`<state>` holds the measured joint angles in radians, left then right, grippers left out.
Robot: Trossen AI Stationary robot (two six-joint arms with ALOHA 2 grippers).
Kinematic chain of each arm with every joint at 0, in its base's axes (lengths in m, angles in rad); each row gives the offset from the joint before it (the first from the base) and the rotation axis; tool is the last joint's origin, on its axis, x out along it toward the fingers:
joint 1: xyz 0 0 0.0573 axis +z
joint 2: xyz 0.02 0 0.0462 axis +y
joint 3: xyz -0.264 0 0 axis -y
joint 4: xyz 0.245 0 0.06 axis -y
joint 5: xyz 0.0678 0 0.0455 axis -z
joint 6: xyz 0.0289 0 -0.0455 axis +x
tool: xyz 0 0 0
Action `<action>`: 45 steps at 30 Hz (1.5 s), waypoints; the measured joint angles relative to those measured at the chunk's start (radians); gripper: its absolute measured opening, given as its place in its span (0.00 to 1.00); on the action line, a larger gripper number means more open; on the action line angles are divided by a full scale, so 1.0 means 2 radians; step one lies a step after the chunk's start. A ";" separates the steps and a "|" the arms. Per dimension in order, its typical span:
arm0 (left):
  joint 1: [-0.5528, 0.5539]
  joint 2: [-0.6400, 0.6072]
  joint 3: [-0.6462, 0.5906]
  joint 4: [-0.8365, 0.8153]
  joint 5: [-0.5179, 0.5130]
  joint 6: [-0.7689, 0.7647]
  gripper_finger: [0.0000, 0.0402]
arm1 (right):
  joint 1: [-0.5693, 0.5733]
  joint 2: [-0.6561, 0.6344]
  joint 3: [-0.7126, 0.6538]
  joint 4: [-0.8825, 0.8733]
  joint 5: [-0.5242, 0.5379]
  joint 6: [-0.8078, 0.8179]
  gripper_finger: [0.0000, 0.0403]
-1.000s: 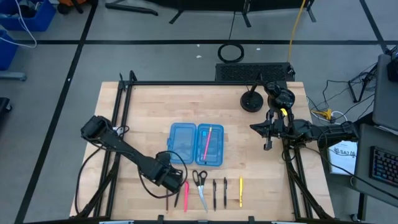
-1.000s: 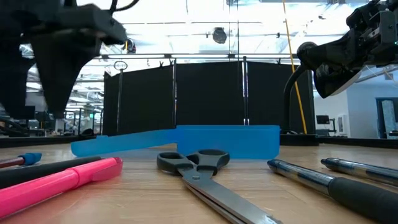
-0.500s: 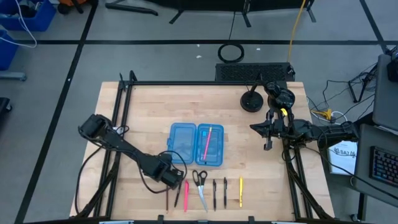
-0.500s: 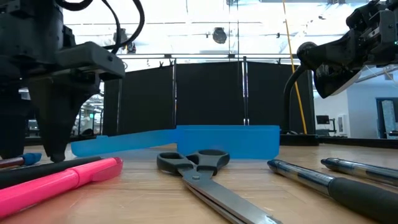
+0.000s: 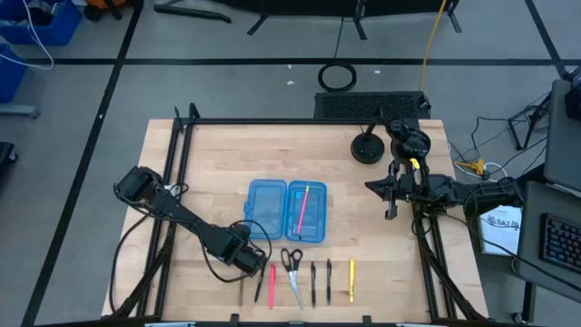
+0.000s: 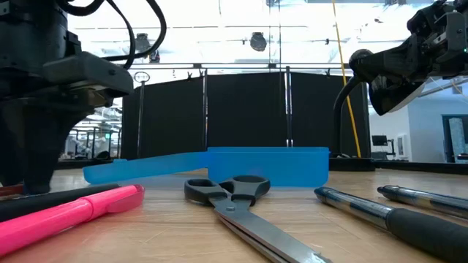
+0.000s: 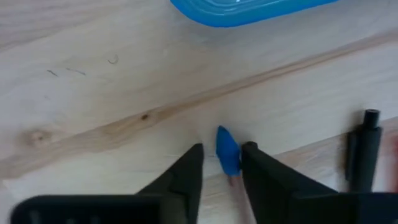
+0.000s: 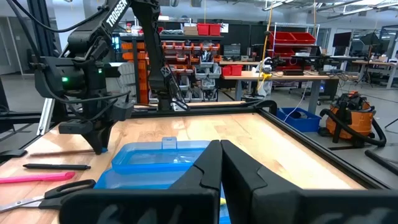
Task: Pick & place school supplies into a supply box
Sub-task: Put the brown pencil into the blue pencil box
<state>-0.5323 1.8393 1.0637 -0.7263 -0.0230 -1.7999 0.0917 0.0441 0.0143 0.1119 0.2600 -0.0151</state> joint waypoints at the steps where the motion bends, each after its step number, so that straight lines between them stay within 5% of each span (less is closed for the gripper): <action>1: 0.000 0.000 0.000 0.000 0.000 0.000 0.23 | 0.000 0.000 0.000 0.000 0.000 0.000 0.00; 9: -0.003 0.000 -0.001 0.002 -0.009 -0.009 0.05 | 0.000 0.000 0.000 0.000 0.000 0.000 0.00; 21: -0.003 -0.015 0.001 0.009 -0.014 -0.034 0.05 | 0.000 0.000 0.000 0.000 0.000 0.000 0.00; 30: 0.004 -0.066 0.055 -0.018 -0.082 -0.003 0.04 | 0.000 0.000 0.000 0.000 0.000 0.000 0.00; 36: 0.037 -0.073 0.136 -0.084 -0.122 0.047 0.04 | 0.000 0.000 0.000 0.000 0.000 0.001 0.00; 45: 0.149 -0.075 0.192 -0.011 -0.141 0.154 0.06 | 0.000 0.000 0.000 0.002 0.000 0.002 0.00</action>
<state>-0.2344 1.6894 1.4482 -0.7488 -0.3058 -1.4916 0.0917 0.0441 0.0139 0.1150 0.2596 -0.0116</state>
